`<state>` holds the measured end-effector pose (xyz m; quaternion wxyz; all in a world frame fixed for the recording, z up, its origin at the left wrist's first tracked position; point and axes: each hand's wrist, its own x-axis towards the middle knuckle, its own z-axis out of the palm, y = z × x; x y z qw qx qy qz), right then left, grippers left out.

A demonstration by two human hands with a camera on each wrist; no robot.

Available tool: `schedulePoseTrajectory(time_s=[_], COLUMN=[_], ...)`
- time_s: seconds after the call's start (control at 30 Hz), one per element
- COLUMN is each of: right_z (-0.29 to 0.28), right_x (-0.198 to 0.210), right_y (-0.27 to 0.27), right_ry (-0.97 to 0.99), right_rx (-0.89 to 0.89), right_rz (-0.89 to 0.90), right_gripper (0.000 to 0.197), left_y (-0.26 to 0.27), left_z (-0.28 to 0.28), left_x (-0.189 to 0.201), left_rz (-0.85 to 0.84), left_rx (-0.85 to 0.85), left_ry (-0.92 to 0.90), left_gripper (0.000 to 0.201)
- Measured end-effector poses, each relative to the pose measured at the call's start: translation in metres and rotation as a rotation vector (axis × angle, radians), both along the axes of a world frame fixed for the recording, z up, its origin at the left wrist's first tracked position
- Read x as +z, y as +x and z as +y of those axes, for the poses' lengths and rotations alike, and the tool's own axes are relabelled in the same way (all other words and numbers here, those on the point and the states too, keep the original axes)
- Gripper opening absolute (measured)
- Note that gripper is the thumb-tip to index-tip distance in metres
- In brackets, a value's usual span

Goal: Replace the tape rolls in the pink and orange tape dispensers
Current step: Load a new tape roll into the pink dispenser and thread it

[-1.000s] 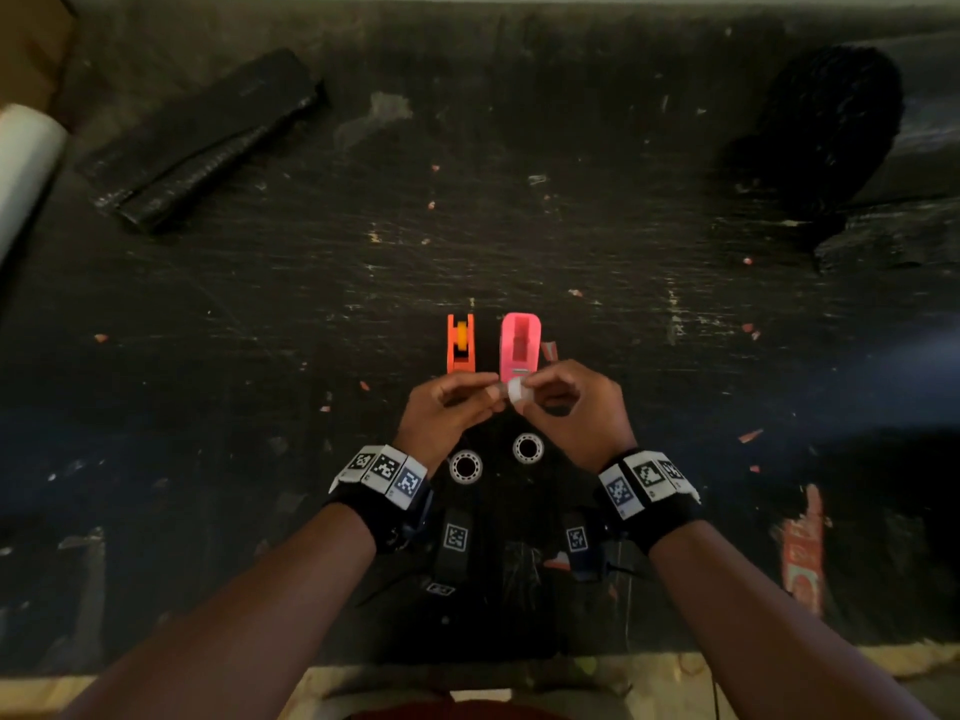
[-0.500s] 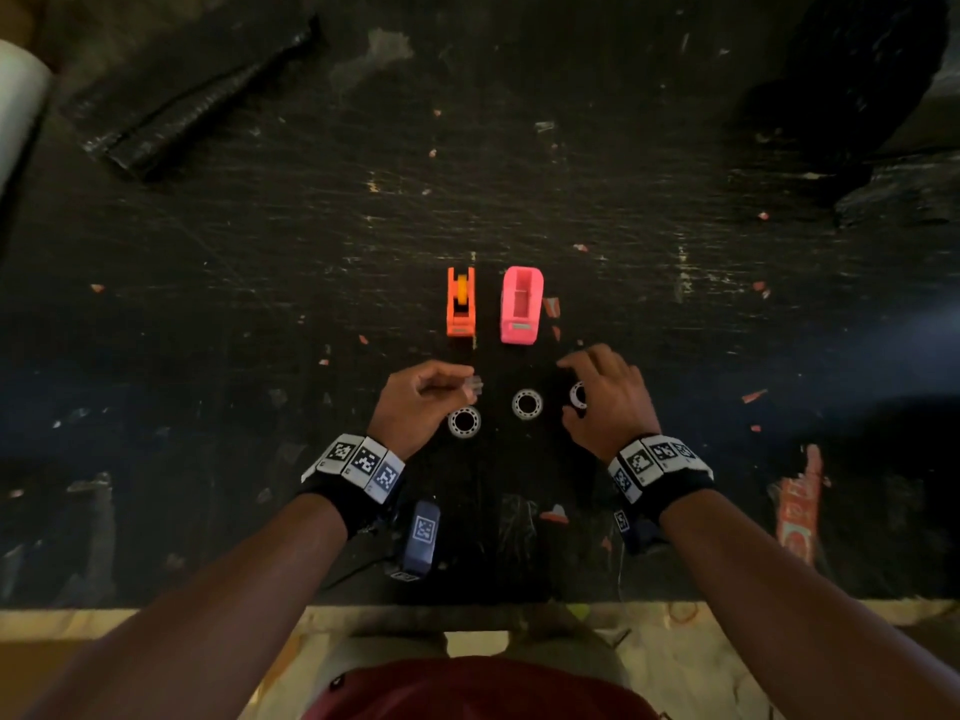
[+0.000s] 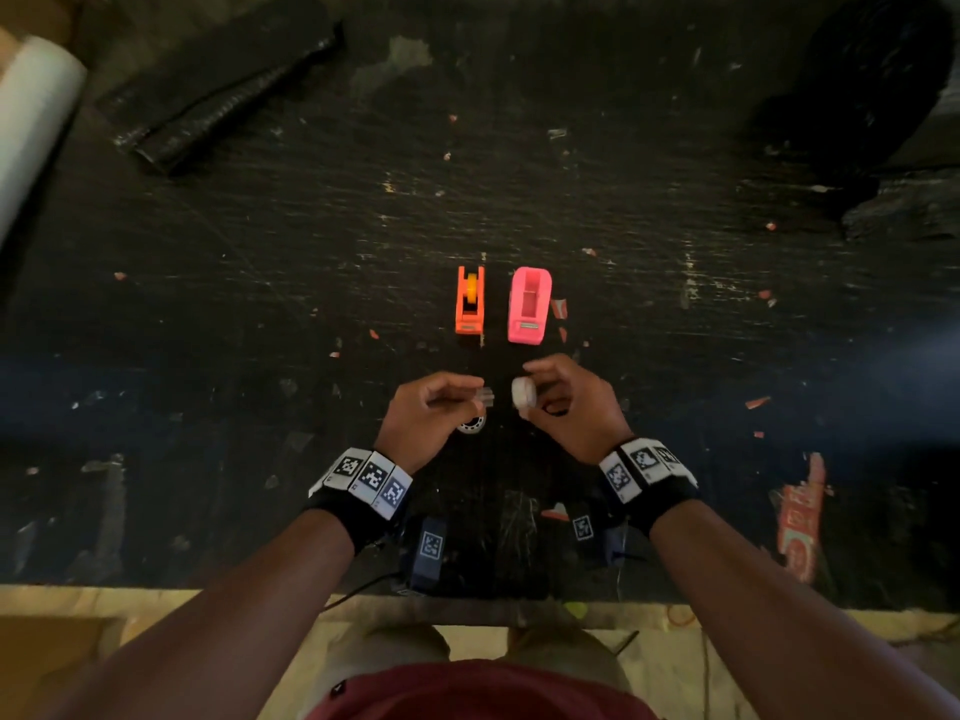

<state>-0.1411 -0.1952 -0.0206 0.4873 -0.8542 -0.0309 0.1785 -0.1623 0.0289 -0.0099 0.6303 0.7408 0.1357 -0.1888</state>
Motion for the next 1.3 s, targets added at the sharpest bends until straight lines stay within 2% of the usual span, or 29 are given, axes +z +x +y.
schedulePoseTrajectory(time_s=[0.13, 0.37, 0.63, 0.87, 1.07, 1.3], right_z=[0.001, 0.008, 0.01, 0.01, 0.008, 0.008], right_x=[0.01, 0.011, 0.017, 0.025, 0.03, 0.037], right_y=[-0.015, -0.03, -0.035, -0.034, -0.03, -0.027], right_ry=[0.28, 0.432, 0.462, 0.455, 0.486, 0.482], right_rx=[-0.1, -0.152, -0.153, -0.13, -0.114, -0.067], right_rz=[0.141, 0.201, 0.183, 0.139, 0.102, 0.096], right_gripper=[0.047, 0.047, 0.045, 0.045, 0.045, 0.046], left_y=[-0.003, -0.008, -0.012, -0.008, -0.007, -0.004], left_z=[0.0, -0.007, -0.012, -0.013, -0.009, -0.008], left_x=[0.004, 0.012, 0.016, 0.02, 0.027, 0.028], left_rz=[-0.013, -0.059, -0.106, -0.122, 0.079, 0.117], left_rx=[-0.042, -0.087, -0.068, -0.091, -0.058, -0.01], left_ry=[-0.018, -0.037, -0.009, -0.026, -0.243, -0.243], left_gripper=[0.031, 0.032, 0.027, 0.034, 0.028, 0.033])
